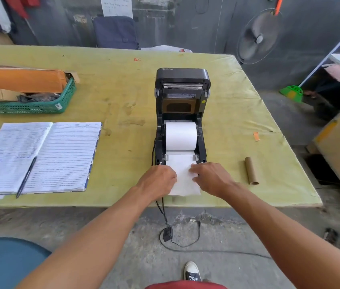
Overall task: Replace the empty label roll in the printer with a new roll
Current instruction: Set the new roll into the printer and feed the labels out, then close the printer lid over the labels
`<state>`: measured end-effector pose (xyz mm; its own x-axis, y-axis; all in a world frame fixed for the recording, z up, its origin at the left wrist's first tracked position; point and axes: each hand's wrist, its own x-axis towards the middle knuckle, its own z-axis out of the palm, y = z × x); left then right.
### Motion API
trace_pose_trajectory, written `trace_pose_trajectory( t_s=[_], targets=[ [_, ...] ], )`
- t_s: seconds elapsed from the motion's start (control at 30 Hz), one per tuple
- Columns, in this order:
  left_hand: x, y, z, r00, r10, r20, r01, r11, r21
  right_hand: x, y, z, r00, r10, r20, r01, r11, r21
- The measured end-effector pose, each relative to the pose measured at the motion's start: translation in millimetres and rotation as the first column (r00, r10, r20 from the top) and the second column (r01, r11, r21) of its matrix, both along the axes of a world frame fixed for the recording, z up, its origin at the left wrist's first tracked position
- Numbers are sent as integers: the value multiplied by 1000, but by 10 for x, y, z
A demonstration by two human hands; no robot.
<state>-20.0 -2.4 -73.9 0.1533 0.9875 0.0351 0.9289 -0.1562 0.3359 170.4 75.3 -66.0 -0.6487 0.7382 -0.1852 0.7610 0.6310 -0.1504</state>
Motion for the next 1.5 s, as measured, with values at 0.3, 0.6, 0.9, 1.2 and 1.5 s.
trace_pose_trajectory(
  t_s=[0.3, 0.6, 0.9, 1.2, 1.5],
  targets=[
    [30, 133, -114, 992, 6, -129, 2, 998, 62, -134, -15, -121, 998, 55, -10, -52, 978, 203],
    [69, 99, -120, 997, 61, -44, -57, 996, 74, -160, -195, -154, 997, 3, -80, 18, 964, 267],
    [-86, 147, -54, 982, 109, 156, -100, 993, -64, -144, -232, -9, 962, -126, -244, 144, 988, 57],
    [-304, 779, 623, 798, 357, 486, -456, 884, 99, -314, 365, 647, 801, -362, -477, 418, 909, 13],
    [-401, 1917, 1383, 559, 578, 594, -780, 609, 142, -613, 1561, 1403, 606, -481, -633, 536, 835, -121]
  ],
)
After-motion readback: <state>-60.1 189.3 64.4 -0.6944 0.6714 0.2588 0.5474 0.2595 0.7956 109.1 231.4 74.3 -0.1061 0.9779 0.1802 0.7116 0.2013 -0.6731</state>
